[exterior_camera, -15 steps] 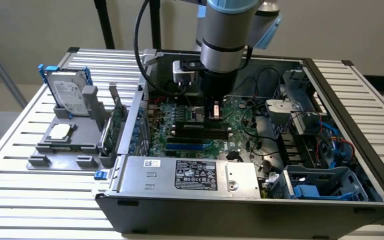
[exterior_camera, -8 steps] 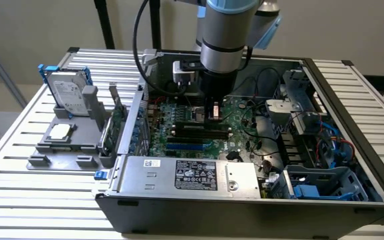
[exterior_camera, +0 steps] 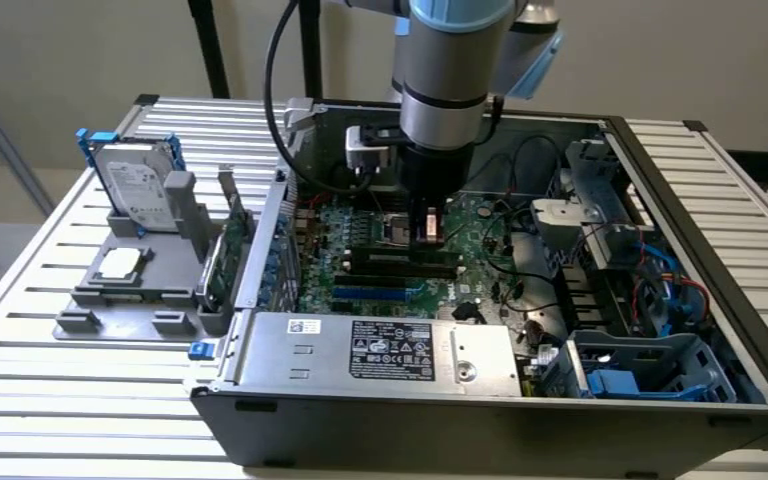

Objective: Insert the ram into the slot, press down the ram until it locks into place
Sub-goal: 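Insert the ram into the slot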

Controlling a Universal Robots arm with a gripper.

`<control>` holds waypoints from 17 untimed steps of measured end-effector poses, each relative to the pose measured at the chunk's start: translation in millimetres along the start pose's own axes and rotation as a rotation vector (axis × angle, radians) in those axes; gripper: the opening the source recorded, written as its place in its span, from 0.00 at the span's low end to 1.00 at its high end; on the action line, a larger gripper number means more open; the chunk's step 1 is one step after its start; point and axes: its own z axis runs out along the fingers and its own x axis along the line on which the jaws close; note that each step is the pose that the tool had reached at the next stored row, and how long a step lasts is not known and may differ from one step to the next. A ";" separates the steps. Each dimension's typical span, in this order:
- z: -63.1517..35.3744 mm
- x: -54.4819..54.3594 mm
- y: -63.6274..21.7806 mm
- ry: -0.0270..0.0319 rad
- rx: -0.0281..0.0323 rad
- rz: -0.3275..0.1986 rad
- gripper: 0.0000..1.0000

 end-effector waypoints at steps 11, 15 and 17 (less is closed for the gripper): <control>2.3 -1.6 2.1 0.0037 0.0076 0.000 0.13; 3.3 -2.1 2.1 0.0077 0.0126 0.000 0.13; 3.8 -2.2 2.2 0.0100 0.0144 0.000 0.13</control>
